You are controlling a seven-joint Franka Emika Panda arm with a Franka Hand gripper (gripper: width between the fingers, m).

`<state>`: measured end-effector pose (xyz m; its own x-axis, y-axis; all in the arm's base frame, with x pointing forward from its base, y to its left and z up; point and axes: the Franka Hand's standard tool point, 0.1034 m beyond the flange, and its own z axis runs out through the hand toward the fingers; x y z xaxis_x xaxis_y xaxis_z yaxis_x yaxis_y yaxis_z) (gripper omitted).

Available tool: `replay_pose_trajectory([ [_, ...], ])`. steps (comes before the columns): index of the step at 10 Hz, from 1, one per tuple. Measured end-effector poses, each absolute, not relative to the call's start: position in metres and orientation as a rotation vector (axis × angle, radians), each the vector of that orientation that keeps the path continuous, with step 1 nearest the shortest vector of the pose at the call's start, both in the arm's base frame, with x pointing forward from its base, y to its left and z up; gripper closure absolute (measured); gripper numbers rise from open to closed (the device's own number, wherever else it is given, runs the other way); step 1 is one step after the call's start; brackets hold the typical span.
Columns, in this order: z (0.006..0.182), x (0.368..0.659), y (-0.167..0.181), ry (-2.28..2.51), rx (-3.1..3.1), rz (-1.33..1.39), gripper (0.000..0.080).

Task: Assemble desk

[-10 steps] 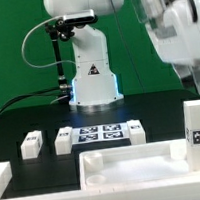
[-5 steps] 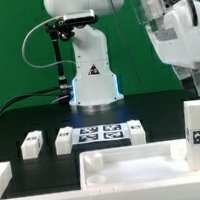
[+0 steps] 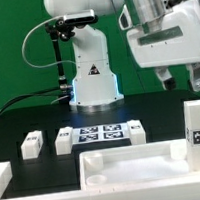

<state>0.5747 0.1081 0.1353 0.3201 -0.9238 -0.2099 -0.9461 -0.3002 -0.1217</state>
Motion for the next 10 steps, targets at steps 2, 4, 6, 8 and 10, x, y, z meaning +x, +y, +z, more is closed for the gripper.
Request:
replay_pose_trajectory([
  [2, 0.134, 0.572, 0.117, 1.556, -2.478, 0.142, 0.0151],
  [4, 0.133, 0.571, 0.116, 1.417, -2.556, 0.125, 0.0151],
  [6, 0.12, 0.562, 0.115, 1.161, -2.685, 0.069, 0.0151],
  [8, 0.098, 0.535, 0.102, 0.805, -2.831, 0.105, 0.0151],
  [10, 0.071, 0.505, 0.095, 0.574, -2.926, 0.058, 0.0151],
])
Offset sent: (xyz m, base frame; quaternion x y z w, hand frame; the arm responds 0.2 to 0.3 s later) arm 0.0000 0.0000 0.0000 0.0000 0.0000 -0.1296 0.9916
